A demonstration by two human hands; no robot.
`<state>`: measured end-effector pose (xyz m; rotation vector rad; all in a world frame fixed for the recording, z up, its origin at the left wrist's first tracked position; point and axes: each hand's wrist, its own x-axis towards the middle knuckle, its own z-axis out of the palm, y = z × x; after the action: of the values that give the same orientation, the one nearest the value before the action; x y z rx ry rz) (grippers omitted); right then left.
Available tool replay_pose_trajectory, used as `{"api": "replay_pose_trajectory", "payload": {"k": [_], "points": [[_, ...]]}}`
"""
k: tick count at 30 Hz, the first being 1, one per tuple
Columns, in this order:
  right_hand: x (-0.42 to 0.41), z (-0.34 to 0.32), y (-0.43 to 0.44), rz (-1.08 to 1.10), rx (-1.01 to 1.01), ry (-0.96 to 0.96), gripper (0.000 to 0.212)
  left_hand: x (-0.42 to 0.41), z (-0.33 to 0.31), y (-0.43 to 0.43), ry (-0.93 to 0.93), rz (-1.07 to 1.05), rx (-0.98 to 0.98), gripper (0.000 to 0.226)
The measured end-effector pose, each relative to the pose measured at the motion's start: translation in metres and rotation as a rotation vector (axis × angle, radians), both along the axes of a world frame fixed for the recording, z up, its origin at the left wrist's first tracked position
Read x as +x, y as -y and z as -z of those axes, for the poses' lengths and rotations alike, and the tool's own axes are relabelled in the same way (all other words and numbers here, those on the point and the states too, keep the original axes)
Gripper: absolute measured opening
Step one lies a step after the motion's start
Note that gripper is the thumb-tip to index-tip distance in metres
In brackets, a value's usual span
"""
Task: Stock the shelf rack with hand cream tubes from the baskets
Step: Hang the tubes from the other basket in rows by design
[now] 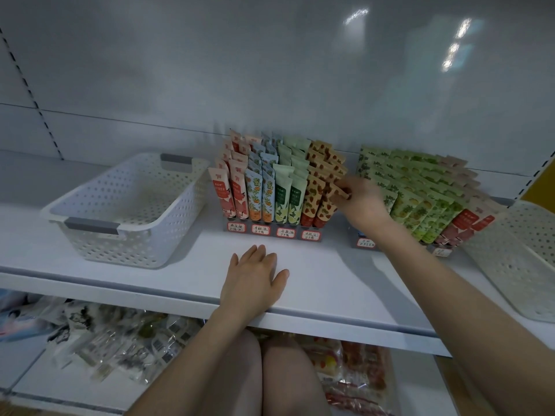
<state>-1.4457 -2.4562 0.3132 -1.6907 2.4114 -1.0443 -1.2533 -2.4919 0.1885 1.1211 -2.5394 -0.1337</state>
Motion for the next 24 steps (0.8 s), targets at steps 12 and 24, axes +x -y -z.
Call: {"api": "replay_pose_trajectory", "payload": {"k": [12, 24], "points": [[0.005, 0.003, 0.006, 0.006, -0.062, 0.093, 0.027, 0.0, 0.001, 0.001, -0.016, 0.013, -0.017, 0.038], [0.003, 0.014, 0.002, 0.005, -0.068, 0.111, 0.032, 0.0, 0.002, 0.001, -0.017, 0.016, -0.029, 0.058]]}}
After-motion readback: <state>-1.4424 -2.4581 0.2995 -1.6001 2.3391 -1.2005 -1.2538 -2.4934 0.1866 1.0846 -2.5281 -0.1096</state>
